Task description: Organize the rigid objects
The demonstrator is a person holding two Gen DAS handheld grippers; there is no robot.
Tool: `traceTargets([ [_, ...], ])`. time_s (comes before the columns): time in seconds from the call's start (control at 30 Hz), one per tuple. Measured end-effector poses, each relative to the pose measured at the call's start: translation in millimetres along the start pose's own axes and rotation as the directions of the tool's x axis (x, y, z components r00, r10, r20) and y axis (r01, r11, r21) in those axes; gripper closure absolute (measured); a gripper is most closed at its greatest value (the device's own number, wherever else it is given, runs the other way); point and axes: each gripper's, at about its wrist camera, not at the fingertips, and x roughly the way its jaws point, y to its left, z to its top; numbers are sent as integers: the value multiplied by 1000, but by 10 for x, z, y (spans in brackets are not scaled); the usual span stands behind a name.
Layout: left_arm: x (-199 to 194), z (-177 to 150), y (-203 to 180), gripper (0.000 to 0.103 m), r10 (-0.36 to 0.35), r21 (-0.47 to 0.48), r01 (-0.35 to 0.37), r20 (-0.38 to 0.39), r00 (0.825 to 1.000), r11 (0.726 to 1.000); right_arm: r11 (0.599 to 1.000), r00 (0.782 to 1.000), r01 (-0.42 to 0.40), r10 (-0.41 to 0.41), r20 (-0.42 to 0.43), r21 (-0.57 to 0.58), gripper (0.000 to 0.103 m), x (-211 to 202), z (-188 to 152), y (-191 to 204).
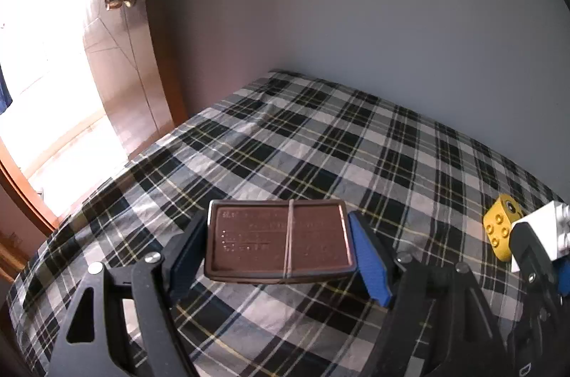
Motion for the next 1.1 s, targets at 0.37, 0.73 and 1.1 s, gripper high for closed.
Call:
traceTargets([
  [0.37,-130,-60,-140,26,-52,30,51,32,998,998,999,999,32,-32,13,20,69,-149,-68,-139],
  [0.73,-249,-143,-156,26,-85,3,85,53,995,996,999,999,33,-34,13,27,69,-275,-132,-254],
  [1.1,-383,-231,-276,26,-97,30,95,76,992,995,998,999,42,-43,12,44,69,-416,-218,-413],
])
